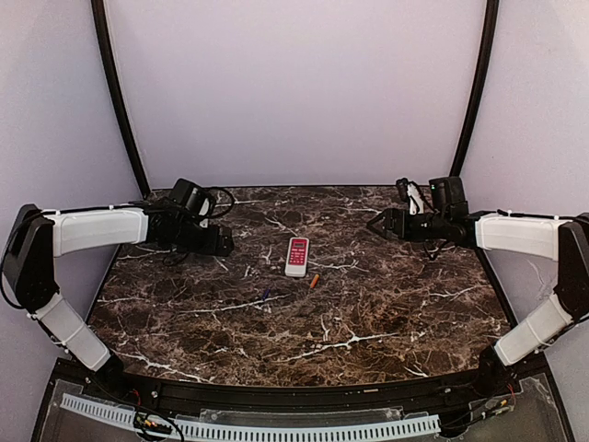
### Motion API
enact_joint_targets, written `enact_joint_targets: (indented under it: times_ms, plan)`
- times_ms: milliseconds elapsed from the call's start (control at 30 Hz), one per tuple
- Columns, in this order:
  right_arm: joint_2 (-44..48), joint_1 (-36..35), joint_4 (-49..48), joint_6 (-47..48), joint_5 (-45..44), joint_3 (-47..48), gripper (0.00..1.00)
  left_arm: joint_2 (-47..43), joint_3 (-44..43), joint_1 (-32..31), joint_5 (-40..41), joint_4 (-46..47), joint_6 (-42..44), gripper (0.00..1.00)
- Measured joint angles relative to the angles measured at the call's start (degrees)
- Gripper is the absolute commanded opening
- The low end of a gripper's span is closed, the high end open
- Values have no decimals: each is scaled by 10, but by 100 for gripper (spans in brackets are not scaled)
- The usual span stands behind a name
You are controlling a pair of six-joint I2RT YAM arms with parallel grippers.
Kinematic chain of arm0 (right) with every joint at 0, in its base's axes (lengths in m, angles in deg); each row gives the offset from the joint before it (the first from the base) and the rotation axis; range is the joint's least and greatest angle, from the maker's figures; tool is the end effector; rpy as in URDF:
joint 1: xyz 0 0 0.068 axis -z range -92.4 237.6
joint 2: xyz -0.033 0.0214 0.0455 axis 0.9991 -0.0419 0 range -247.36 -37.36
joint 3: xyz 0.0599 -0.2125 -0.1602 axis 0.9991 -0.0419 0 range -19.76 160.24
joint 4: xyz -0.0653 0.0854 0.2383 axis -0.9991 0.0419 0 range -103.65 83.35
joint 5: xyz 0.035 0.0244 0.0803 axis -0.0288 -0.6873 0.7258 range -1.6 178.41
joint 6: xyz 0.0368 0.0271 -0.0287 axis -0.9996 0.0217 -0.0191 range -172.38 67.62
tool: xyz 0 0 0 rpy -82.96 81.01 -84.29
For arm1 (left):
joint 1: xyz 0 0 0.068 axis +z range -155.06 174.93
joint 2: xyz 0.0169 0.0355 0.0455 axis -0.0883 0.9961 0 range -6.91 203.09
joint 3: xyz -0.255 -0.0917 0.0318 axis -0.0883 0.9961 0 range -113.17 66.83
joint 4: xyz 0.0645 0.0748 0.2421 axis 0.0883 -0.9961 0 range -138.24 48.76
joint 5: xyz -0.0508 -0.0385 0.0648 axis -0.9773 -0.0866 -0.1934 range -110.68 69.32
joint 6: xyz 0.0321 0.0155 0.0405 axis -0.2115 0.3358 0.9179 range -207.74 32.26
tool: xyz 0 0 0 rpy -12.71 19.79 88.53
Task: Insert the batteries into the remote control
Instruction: Pick up the remote control from the center of the board.
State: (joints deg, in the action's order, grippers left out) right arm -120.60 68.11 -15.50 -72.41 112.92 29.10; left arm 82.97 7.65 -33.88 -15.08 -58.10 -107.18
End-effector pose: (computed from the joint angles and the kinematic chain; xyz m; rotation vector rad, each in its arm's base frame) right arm 0.2917 0.1189 0.2296 -0.2502 2.1902 0.8532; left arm 0.2948 -0.1582 0.2232 0.1514 2.4092 -0.2754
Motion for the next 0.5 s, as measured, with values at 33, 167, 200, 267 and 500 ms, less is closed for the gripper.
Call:
enact_joint_targets:
  times_ms: [33, 167, 200, 267, 500]
  plan:
    - [0, 0, 1, 1, 1, 0, 99, 0, -6, -4, 0, -1, 1, 100]
    - [7, 0, 11, 19, 1, 0, 99, 9, -40, -38, 7, 0, 4, 100]
    - [9, 0, 13, 24, 1, 0, 99, 12, -49, -49, 8, 1, 5, 100]
    - [17, 0, 17, 33, 2, 0, 99, 27, -75, -74, 11, 0, 8, 100]
    - [41, 0, 19, 53, 2, -3, 99, 135, -194, -137, 30, -14, 6, 100]
